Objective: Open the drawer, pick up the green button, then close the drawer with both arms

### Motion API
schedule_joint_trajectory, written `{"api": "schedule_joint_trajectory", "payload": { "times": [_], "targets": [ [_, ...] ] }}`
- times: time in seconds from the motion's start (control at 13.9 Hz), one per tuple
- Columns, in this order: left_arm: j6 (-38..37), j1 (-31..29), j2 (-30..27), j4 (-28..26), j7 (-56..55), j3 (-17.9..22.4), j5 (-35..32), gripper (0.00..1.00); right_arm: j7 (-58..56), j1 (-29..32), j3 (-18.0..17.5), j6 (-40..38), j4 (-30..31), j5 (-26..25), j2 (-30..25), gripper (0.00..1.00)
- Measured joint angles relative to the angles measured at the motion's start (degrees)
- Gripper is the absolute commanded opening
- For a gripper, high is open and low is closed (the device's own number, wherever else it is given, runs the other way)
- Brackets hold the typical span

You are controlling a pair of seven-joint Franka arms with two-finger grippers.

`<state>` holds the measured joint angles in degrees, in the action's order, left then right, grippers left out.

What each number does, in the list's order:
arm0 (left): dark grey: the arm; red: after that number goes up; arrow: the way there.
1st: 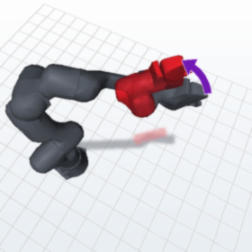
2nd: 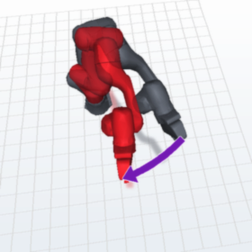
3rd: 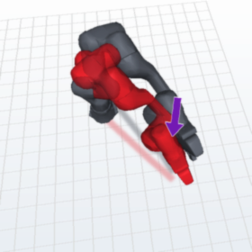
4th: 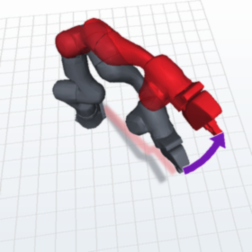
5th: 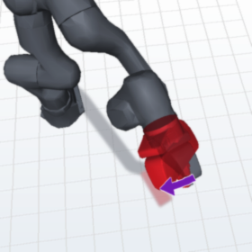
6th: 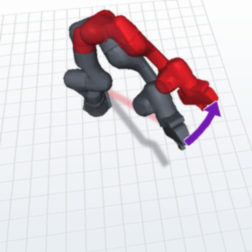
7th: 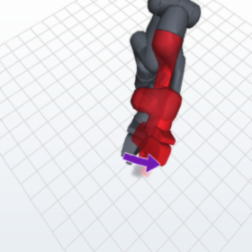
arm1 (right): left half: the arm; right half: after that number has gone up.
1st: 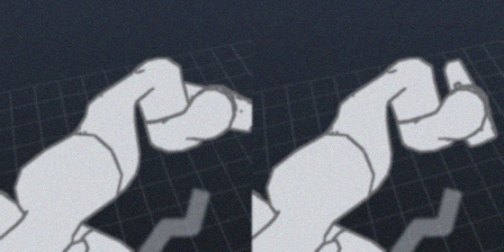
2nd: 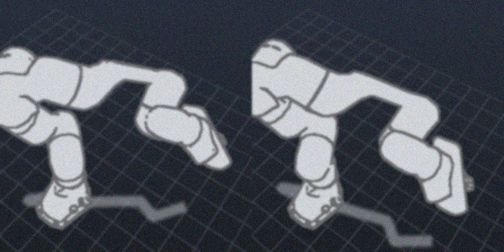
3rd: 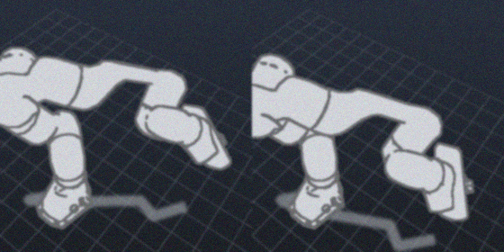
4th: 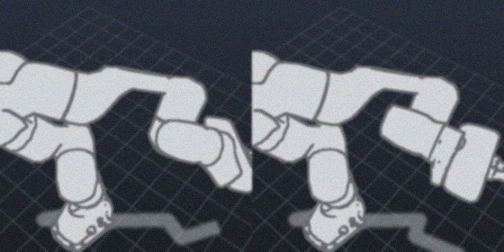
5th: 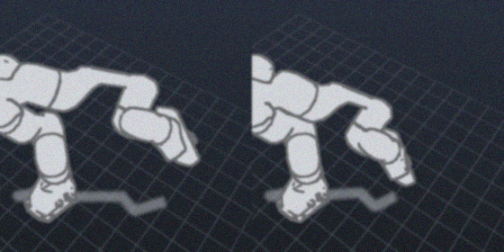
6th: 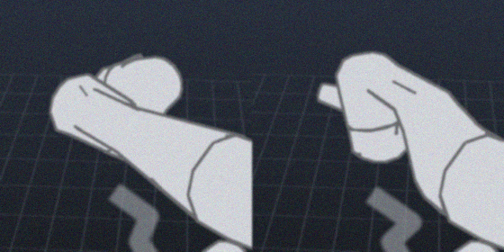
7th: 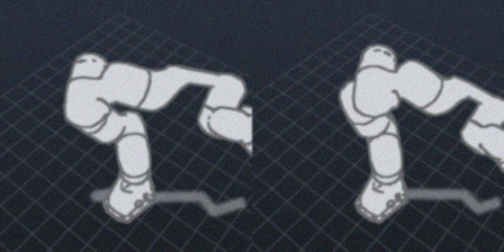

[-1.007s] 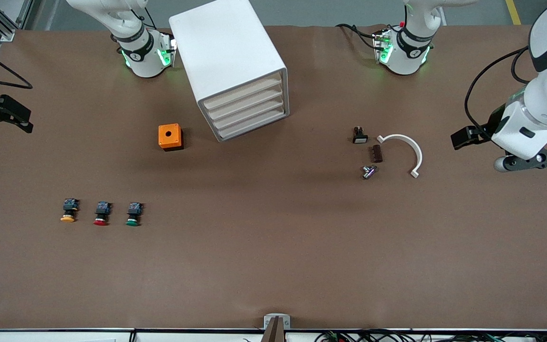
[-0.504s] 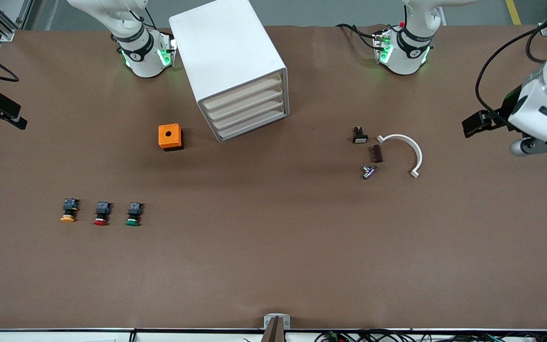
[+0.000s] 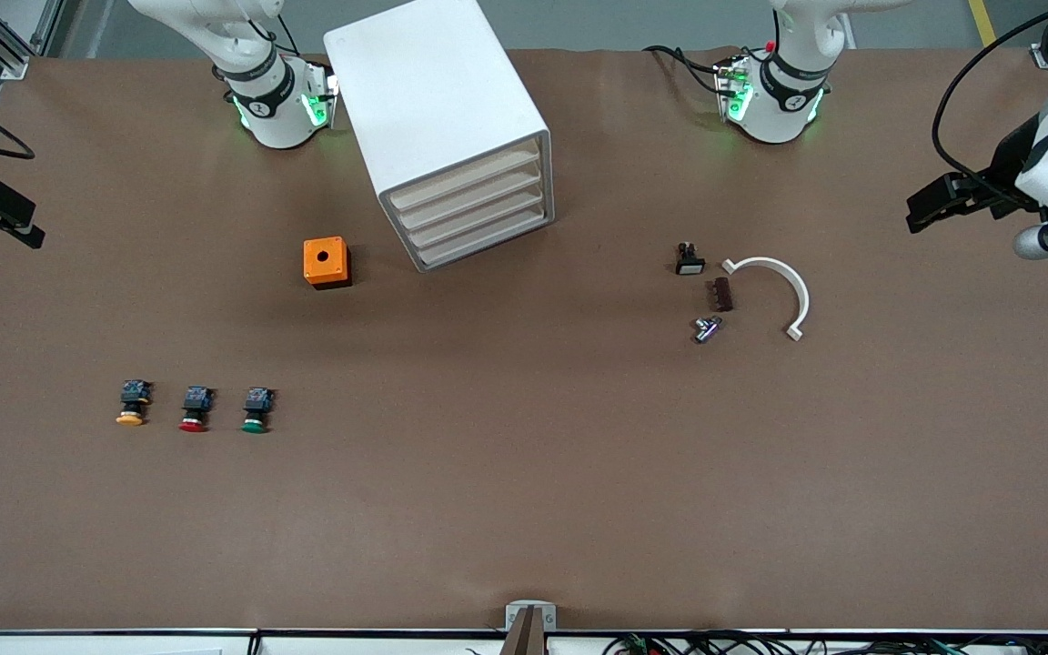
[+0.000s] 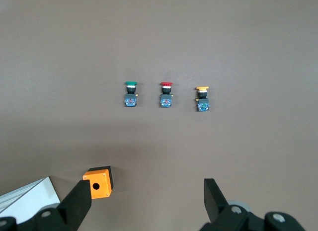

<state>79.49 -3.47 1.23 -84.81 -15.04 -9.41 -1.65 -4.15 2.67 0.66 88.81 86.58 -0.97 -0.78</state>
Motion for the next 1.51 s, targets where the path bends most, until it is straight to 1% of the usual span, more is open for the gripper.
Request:
{"api": "schedule_joint_trajectory", "payload": {
  "times": [0.29, 0.58, 0.65, 0.79, 1.01, 1.22, 1.51],
  "targets": [
    [0.0, -1.1, -2.0, -0.8, 2.0, 0.6, 2.3, 1.0, 0.0, -0.5, -0.5, 0.0, 0.0, -0.1, 0.0, 1.0],
    [1.4, -0.9, -5.6, -6.2, 2.3, 0.8, 2.5, 1.0, 0.0, -0.5, -0.3, 0.1, 0.0, -0.4, 0.2, 1.0],
    [1.8, -0.6, -6.4, -7.4, 2.3, 1.3, 2.5, 1.0, 0.0, -0.5, -0.3, 0.1, 0.0, -0.4, 0.2, 1.0],
    [2.1, 1.0, -8.0, -8.9, 2.4, 3.5, 2.5, 1.0, -0.1, -0.5, -0.3, 0.1, 0.0, -0.4, 0.2, 1.0],
    [2.3, 2.3, -9.6, -9.9, 2.5, 5.7, 2.5, 1.0, 0.0, -0.5, -0.3, 0.1, -0.1, -0.4, 0.2, 1.0],
    [3.1, 2.5, -10.0, -10.0, 2.5, 5.8, 2.5, 1.0, 0.0, -0.5, -0.1, 0.1, -0.4, -0.4, 0.2, 1.0],
    [7.5, 2.7, -9.9, -11.3, 3.7, 5.8, 2.5, 1.0, 0.0, -0.5, -0.1, 0.1, -0.5, -0.4, 0.2, 1.0]
  ]
}}
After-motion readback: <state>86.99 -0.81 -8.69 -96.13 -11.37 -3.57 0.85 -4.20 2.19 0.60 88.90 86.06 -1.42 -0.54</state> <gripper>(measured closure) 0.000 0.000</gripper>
